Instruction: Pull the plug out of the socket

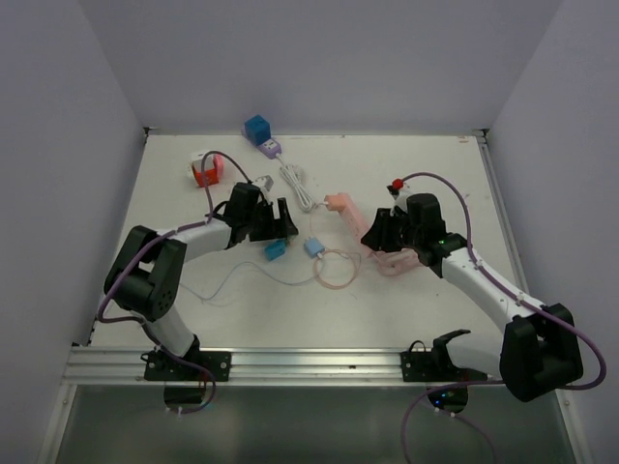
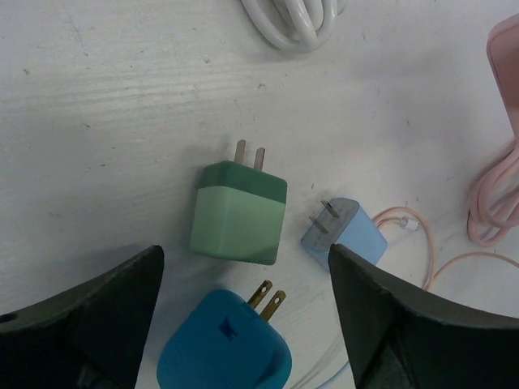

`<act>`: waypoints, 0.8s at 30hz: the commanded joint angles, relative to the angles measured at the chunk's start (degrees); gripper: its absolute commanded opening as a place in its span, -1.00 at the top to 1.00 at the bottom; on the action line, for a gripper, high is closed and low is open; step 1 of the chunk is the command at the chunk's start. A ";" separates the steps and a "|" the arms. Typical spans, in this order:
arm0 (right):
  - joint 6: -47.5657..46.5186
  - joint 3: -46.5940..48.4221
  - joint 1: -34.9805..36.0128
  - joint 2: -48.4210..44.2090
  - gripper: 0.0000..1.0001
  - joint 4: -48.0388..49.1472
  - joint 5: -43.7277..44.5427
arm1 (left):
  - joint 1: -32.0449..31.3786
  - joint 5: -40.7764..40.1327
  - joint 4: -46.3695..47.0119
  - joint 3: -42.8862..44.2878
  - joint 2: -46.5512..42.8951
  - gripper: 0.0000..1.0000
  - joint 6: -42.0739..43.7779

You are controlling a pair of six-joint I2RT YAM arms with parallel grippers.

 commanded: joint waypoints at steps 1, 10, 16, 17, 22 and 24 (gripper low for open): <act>-1.90 3.44 0.38 -1.71 1.00 1.65 -2.71 | 0.46 1.36 0.24 1.95 -2.90 -0.78 4.29; -2.17 3.26 1.61 -3.55 1.00 1.30 -2.36 | 0.46 4.26 -4.42 7.40 -9.23 -0.99 1.68; 0.38 2.74 3.19 -4.61 1.00 3.75 -2.01 | 0.46 8.12 -1.96 10.47 -9.06 -0.99 -10.27; 1.08 2.74 3.63 -4.79 1.00 4.54 -2.10 | 0.46 8.65 0.13 10.82 -8.53 -0.99 -13.86; 2.75 2.56 5.56 -5.23 1.00 6.48 -1.40 | 0.11 9.45 3.84 11.97 -7.04 -0.98 -21.18; 3.72 2.47 6.26 -5.14 1.00 7.71 -0.96 | -0.50 9.62 4.01 13.63 -5.63 -0.96 -22.24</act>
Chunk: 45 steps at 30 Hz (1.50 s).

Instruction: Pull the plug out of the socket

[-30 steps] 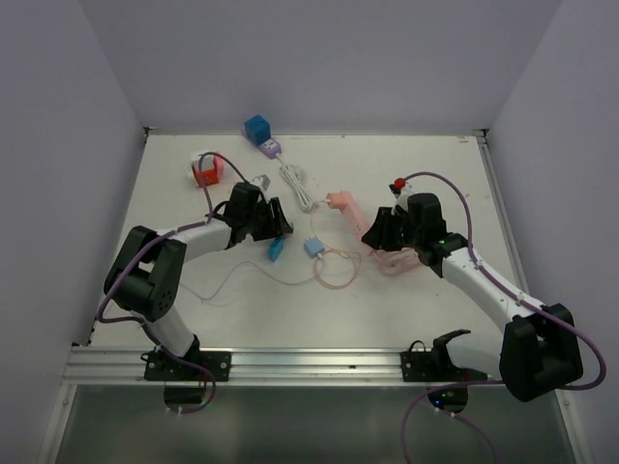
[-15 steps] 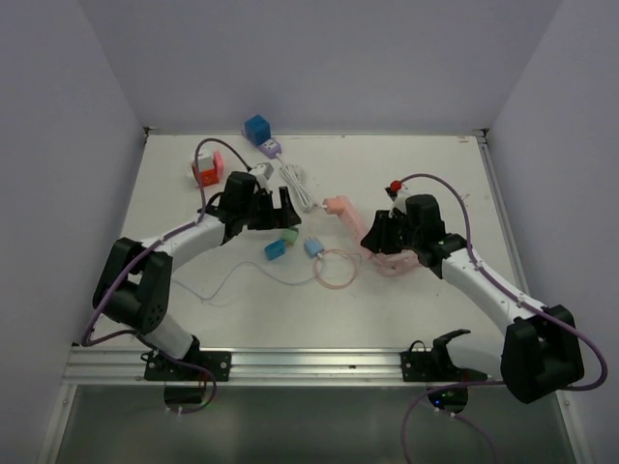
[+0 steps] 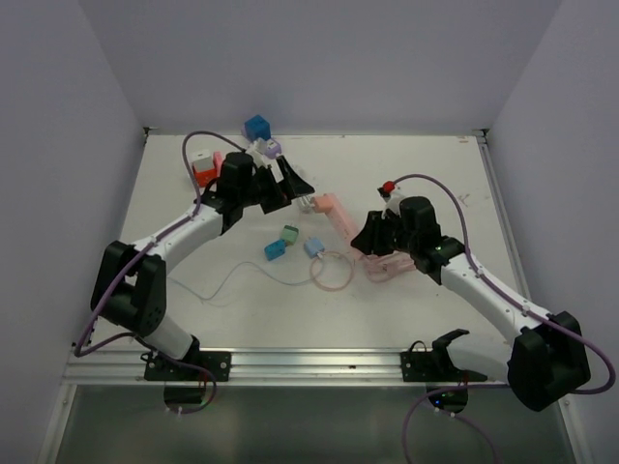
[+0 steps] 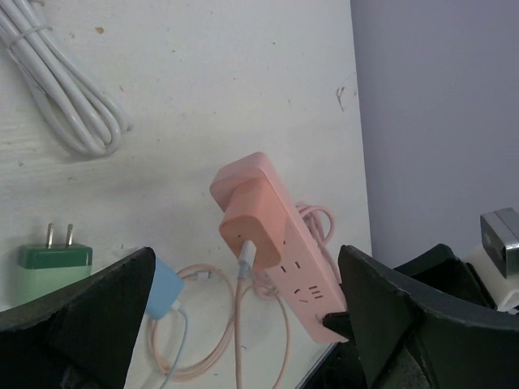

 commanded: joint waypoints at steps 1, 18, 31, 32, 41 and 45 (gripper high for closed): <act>2.39 2.30 1.28 -2.08 1.00 7.69 -0.63 | -0.87 1.80 4.30 4.00 2.13 -0.95 -6.07; 5.11 0.89 2.95 -2.26 1.00 11.91 0.52 | -5.97 -1.10 2.36 6.29 6.79 -0.14 -7.21; 6.61 0.10 3.04 -0.68 0.08 12.70 0.08 | -6.06 0.12 8.25 2.69 3.54 1.00 -6.86; 6.96 0.36 3.04 -0.50 -0.11 12.70 0.25 | -6.06 0.30 8.95 2.16 3.02 1.00 -6.60; 7.40 4.32 2.96 4.77 -0.60 12.35 1.13 | -8.96 0.30 13.79 1.63 -0.41 1.00 -1.59; 8.19 5.90 3.04 7.23 -0.61 13.32 1.31 | -10.28 -0.31 13.79 1.46 -1.64 1.00 0.87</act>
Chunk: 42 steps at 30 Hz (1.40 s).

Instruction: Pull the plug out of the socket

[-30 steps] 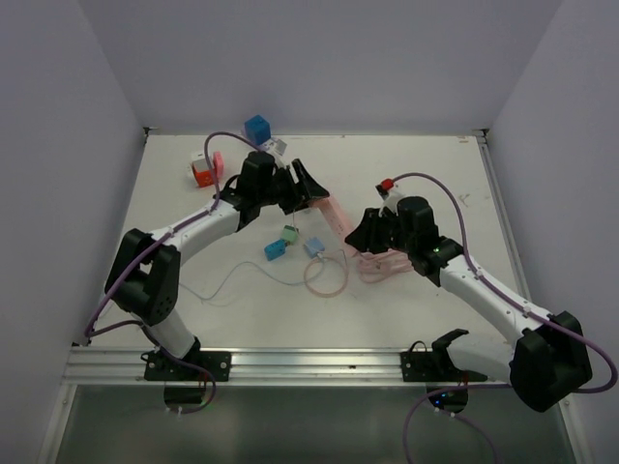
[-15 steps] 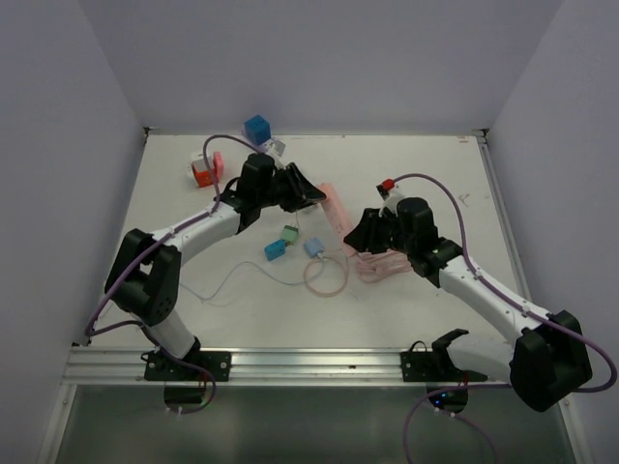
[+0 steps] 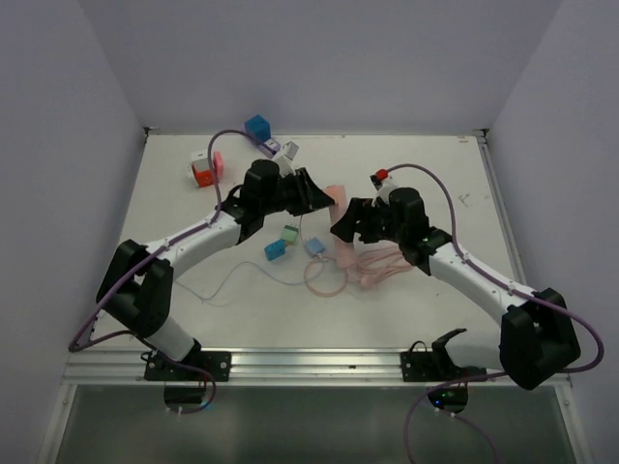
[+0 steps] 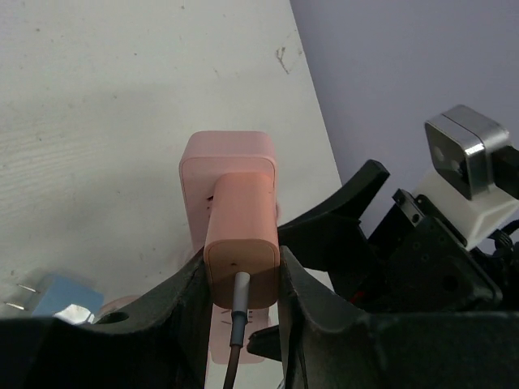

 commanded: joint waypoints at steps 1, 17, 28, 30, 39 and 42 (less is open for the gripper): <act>1.24 3.95 0.38 2.23 -0.60 3.98 0.78 | -1.23 0.65 6.75 0.25 -4.33 1.00 3.21; 2.65 -0.52 0.20 2.15 1.00 7.33 7.46 | -4.13 0.39 3.52 0.34 -6.62 1.00 9.54; 1.68 -6.77 -5.15 -0.05 1.00 3.47 15.72 | -4.13 -0.32 -1.50 1.39 -10.57 1.00 13.31; 1.77 -6.68 -6.30 0.83 1.00 2.50 16.68 | -3.96 -1.36 -3.17 0.78 -11.54 1.00 14.02; 1.95 -5.89 -10.61 2.59 1.00 2.67 16.52 | 0.69 -1.55 -7.66 -4.39 -16.99 1.00 14.02; 1.86 -4.84 -10.70 2.59 1.00 2.76 14.86 | 3.85 -2.68 -9.75 -6.94 -18.31 1.00 14.55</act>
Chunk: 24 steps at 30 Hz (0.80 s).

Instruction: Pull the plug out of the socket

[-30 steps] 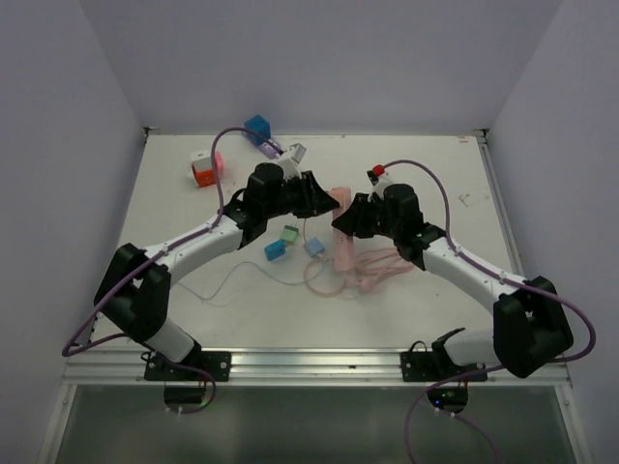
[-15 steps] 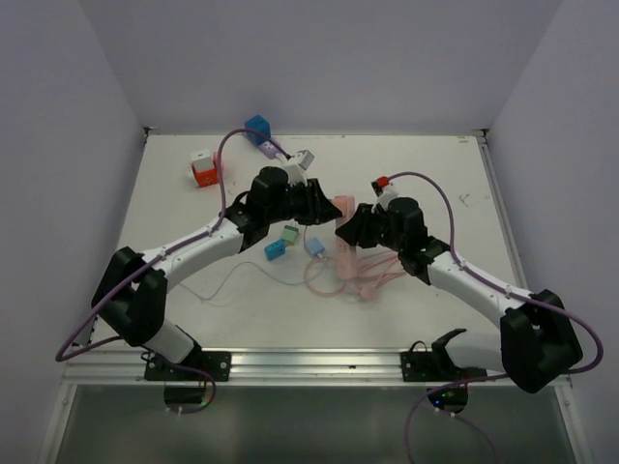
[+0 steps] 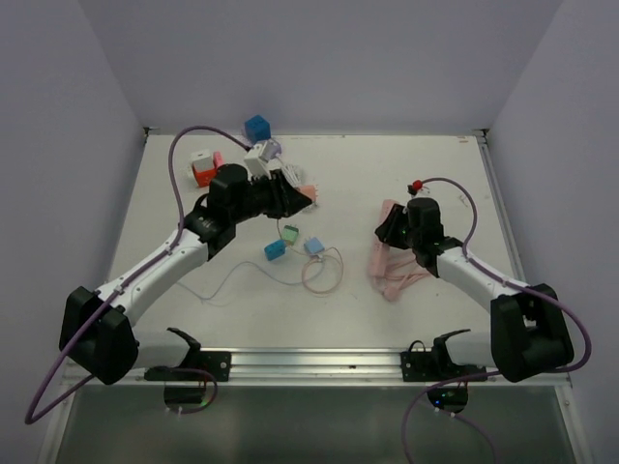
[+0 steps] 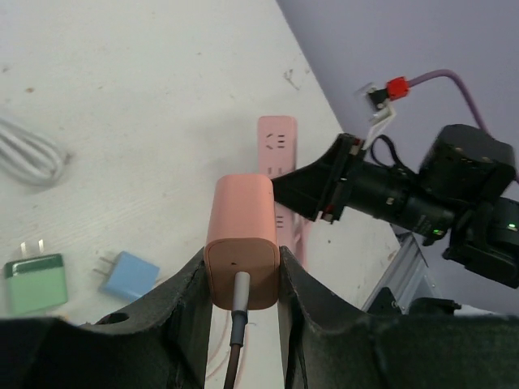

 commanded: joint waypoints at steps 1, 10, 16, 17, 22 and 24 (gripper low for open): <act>-0.74 2.71 0.19 -0.58 1.00 1.49 -0.63 | 3.84 -1.46 -4.02 -3.41 -0.85 1.00 2.16; -1.71 3.85 0.19 -2.78 1.00 0.00 -6.34 | 8.41 -8.85 -9.03 -7.81 4.07 0.99 5.06; -1.80 3.77 0.27 -2.16 1.00 -0.27 -8.71 | 9.56 -9.90 -7.01 -10.89 8.11 0.77 4.53; -1.80 3.77 0.27 -2.08 1.00 -0.27 -9.24 | 9.56 -10.08 -7.01 -11.15 8.64 0.71 4.53; -1.63 3.15 0.27 -2.69 1.00 -0.35 -10.03 | 9.65 -11.22 -6.22 -12.03 10.84 0.48 4.27; -1.54 2.98 0.27 -2.95 1.00 -0.62 -10.03 | 9.82 -12.01 -6.05 -12.03 11.02 0.25 4.44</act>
